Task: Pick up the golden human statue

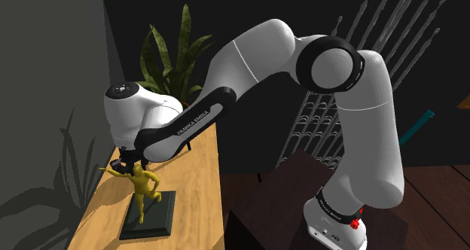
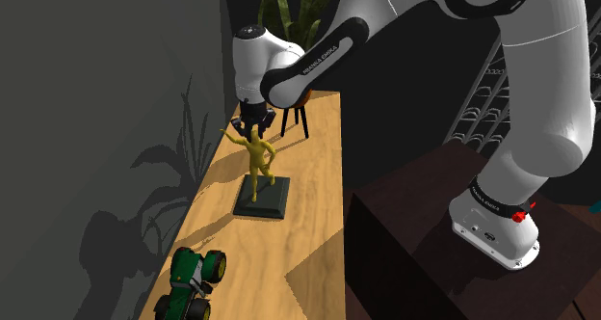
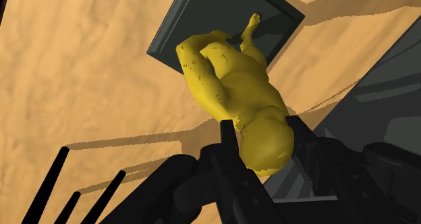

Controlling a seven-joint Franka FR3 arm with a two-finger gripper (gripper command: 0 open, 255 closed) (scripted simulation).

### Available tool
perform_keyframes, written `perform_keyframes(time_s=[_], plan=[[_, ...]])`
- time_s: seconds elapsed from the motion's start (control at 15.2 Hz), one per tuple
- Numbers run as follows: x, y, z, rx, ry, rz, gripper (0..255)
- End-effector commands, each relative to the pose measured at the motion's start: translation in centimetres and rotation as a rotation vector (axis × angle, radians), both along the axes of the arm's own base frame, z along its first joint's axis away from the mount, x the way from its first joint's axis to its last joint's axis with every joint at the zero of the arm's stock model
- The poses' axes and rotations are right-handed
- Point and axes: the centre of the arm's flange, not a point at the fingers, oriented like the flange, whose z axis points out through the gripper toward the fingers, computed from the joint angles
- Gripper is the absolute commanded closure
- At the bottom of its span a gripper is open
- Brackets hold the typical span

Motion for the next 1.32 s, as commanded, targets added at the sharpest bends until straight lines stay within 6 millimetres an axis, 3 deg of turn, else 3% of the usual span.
perform_keyframes(time_s=[0.0, 0.26, 1.25], plan=[[0.0, 0.0, 0.0, 0.0, 0.0, 0.0, 255], [0.0, 0.0, 0.0, 0.0, 0.0, 0.0, 255], [0.0, 0.0, 7.9, 0.0, 0.0, 0.0, 255]])
